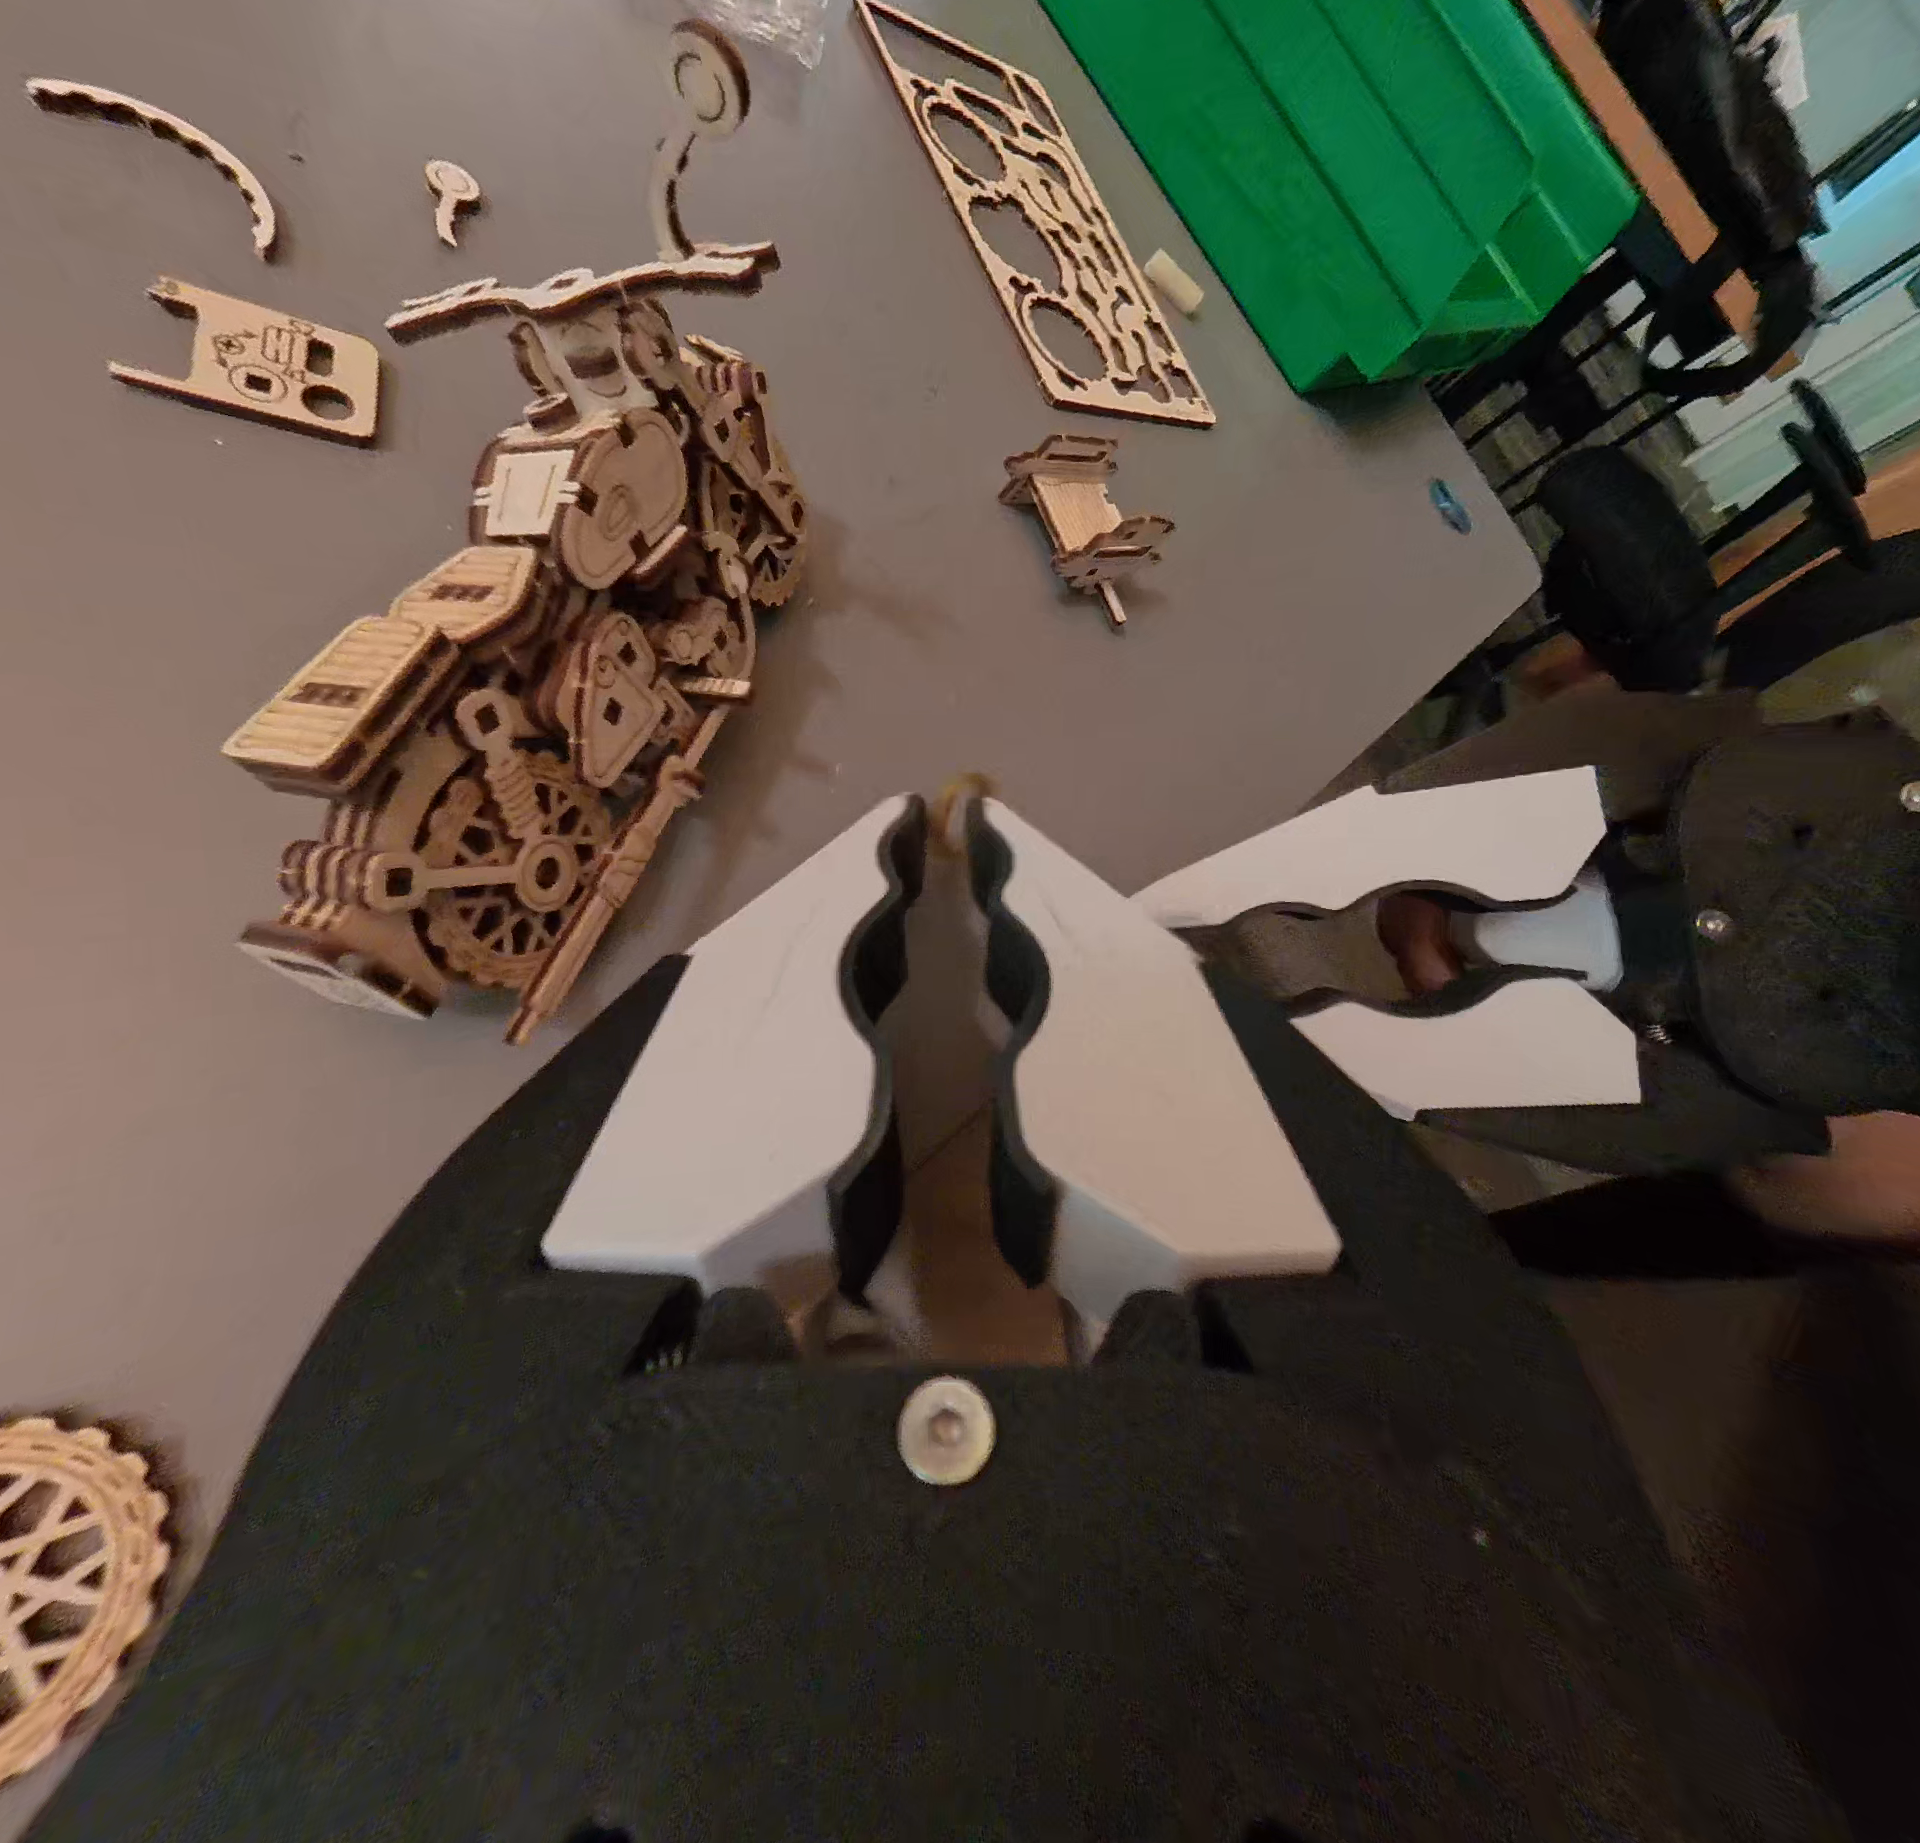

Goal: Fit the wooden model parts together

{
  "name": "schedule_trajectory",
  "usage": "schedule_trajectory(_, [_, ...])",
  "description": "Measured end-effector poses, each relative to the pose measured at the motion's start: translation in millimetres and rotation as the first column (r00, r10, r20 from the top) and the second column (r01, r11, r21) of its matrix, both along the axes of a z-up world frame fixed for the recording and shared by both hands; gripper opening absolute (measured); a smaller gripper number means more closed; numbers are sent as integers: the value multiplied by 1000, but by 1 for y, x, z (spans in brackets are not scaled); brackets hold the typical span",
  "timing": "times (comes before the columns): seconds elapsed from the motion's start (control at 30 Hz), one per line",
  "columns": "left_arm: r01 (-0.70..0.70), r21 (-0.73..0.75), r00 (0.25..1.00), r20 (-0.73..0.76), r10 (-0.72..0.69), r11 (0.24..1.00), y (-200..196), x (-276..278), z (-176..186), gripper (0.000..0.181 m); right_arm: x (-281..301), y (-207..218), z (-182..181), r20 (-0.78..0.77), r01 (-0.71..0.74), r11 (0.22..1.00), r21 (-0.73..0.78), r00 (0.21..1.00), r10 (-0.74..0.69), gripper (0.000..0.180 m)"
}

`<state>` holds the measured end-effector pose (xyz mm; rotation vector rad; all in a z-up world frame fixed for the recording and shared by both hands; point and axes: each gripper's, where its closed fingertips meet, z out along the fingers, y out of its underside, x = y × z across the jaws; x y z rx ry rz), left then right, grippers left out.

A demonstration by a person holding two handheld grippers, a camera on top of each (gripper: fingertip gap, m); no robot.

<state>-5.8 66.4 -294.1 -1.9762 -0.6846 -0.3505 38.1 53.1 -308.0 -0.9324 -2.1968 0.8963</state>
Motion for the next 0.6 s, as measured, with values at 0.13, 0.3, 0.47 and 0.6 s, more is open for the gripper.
schedule_trajectory(0.13, [24, 43, 999, 37, -26, 999, 1, 5, 6, 36, -4, 11, 16, -54, 55, 997, -57, 997, -58, 4])
schedule_trajectory(0.3, [29, 80, 999, 29, -32, 996, -8, 8, 11, 47, -8, 22, 38, -47, 107, 942, -318, 991, -129, 3])
schedule_trajectory(0.47, [134, 293, 987, 42, -153, 947, -10, 32, 46, 46, -1, 8, 81, -39, -28, 678, -735, 999, -1, 2])
schedule_trajectory(0.6, [207, 428, 944, 150, -295, 880, -10, 54, 65, 21, -5, 0, 99, 0, -32, 428, -903, 997, 74, 2])
